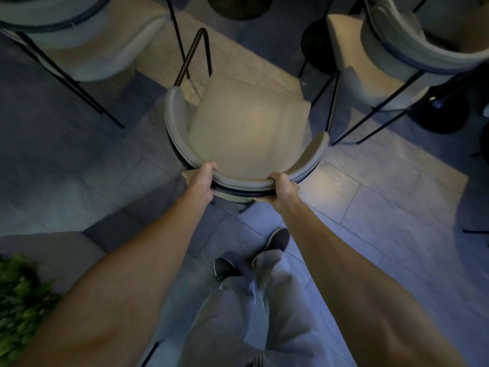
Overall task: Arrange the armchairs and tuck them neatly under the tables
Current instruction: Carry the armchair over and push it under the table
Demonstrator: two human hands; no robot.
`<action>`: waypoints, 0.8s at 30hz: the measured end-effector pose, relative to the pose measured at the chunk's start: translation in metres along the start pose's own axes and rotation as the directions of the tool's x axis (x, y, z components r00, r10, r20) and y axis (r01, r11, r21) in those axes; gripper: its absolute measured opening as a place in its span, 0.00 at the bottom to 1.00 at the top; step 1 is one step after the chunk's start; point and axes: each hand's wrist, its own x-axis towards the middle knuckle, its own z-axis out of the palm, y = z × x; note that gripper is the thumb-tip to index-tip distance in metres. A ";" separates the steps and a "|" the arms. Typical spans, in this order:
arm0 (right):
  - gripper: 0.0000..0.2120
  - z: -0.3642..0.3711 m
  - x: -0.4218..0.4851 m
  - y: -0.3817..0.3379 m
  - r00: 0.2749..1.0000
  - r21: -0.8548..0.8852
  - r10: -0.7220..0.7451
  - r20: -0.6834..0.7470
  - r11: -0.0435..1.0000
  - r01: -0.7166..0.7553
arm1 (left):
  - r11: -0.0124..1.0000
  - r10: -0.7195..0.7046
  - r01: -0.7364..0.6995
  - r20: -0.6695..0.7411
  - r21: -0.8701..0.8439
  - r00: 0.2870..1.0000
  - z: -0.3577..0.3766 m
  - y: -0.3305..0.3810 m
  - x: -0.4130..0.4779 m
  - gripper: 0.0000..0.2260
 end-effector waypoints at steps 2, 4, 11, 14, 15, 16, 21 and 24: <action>0.15 0.001 0.001 -0.013 1.000 -0.019 -0.009 0.009 1.000 0.009 | 1.000 0.005 -0.005 -0.007 -0.023 1.000 0.009 0.008 -0.006 0.05; 0.12 0.004 0.006 -0.027 1.000 -0.033 -0.012 0.026 0.999 0.013 | 0.999 0.017 -0.018 -0.007 -0.045 1.000 0.020 0.019 -0.006 0.07; 0.18 0.027 0.036 -0.093 0.999 -0.058 -0.029 0.040 0.998 0.031 | 0.994 0.036 -0.040 -0.051 -0.098 0.998 0.065 0.061 0.019 0.21; 0.15 0.038 0.056 -0.123 0.998 -0.043 -0.026 0.053 0.999 0.028 | 0.995 0.027 -0.034 -0.083 -0.089 0.996 0.088 0.081 0.044 0.26; 0.14 0.043 0.063 -0.133 0.998 -0.039 -0.021 0.058 0.999 0.024 | 0.995 0.028 -0.037 -0.094 -0.092 0.995 0.094 0.084 0.059 0.23; 0.13 0.048 0.069 -0.143 0.998 -0.044 -0.019 0.062 0.999 0.022 | 0.994 0.033 -0.042 -0.095 -0.103 0.995 0.102 0.091 0.064 0.22; 0.16 0.076 0.095 -0.196 0.996 -0.052 -0.039 0.075 0.998 0.043 | 0.993 0.064 -0.072 -0.087 -0.094 0.994 0.146 0.142 0.069 0.07; 0.20 0.097 0.113 -0.227 0.995 -0.060 -0.035 0.091 0.997 0.040 | 0.986 0.091 -0.101 -0.086 -0.130 0.992 0.166 0.176 0.086 0.09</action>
